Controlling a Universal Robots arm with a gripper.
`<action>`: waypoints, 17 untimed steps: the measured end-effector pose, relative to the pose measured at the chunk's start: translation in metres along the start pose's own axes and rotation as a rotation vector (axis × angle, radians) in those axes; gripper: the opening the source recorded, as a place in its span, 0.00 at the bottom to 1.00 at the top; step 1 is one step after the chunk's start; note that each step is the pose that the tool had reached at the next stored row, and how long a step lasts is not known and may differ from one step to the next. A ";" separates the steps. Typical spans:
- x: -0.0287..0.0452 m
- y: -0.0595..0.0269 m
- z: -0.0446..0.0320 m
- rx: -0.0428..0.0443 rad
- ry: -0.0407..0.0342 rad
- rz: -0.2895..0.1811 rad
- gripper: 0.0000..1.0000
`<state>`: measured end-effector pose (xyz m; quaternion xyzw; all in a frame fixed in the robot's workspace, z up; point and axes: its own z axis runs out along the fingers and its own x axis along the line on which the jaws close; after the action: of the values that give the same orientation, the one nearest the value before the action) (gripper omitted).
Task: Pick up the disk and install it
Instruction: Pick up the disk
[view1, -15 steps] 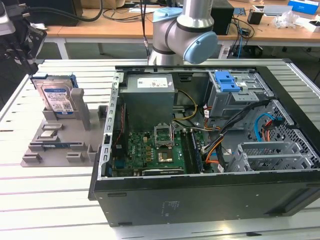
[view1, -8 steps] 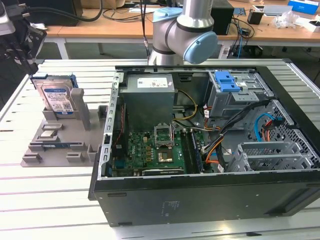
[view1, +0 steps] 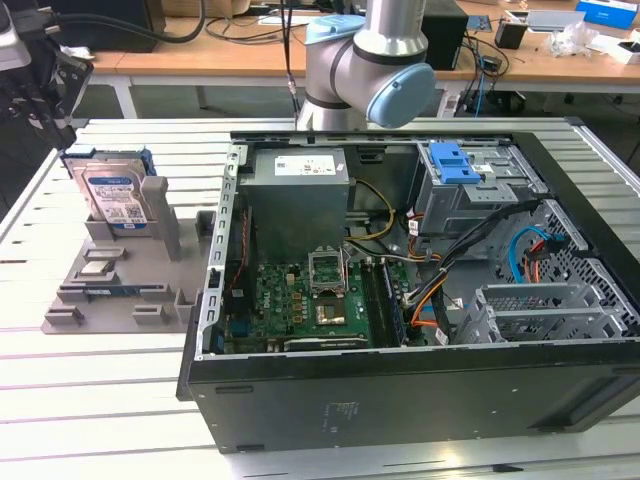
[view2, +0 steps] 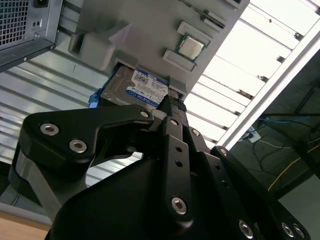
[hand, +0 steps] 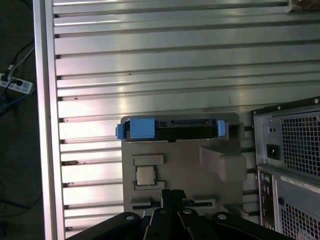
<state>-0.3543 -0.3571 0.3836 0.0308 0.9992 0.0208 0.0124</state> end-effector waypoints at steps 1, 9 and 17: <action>0.0001 0.0000 0.0000 -0.0003 0.0006 -0.015 0.10; 0.0000 0.0000 0.0000 -0.0032 0.0056 -0.133 0.10; 0.0000 0.0000 0.0000 -0.0057 0.0103 -0.244 0.10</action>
<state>-0.3543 -0.3571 0.3836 -0.0913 0.9955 0.0221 0.0098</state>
